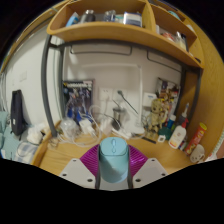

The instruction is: Arrange mouse

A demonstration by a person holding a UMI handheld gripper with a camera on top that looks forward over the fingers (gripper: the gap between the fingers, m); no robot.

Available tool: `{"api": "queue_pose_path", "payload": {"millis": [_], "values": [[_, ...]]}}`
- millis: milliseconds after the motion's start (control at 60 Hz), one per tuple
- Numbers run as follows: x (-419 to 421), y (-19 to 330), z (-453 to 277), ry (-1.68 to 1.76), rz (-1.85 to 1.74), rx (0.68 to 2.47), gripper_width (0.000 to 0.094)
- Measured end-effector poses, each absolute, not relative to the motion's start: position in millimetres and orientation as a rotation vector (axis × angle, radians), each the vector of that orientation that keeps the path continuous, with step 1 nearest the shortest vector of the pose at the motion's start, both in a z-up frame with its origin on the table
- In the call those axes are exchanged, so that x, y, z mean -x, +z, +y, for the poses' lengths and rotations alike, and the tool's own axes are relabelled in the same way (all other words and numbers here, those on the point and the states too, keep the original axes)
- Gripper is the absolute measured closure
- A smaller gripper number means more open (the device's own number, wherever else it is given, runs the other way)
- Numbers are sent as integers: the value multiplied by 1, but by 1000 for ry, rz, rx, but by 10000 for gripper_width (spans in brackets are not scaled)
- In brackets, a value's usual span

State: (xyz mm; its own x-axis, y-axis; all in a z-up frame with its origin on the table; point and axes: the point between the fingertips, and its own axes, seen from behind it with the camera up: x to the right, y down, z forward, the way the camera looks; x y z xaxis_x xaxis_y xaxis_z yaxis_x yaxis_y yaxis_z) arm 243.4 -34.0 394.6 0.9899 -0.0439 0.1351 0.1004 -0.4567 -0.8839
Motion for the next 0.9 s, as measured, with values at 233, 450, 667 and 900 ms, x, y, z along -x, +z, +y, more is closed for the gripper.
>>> {"api": "queue_pose_path", "payload": {"millis": [233,450,667,900], "values": [[-276,293,-62,-147,11,2233,565],[-269,228,-80,-95,20,2357,564],[-267,213,-83,-87,16,2362,500],[-275,221,-93,-166,-72,2442,300]]}}
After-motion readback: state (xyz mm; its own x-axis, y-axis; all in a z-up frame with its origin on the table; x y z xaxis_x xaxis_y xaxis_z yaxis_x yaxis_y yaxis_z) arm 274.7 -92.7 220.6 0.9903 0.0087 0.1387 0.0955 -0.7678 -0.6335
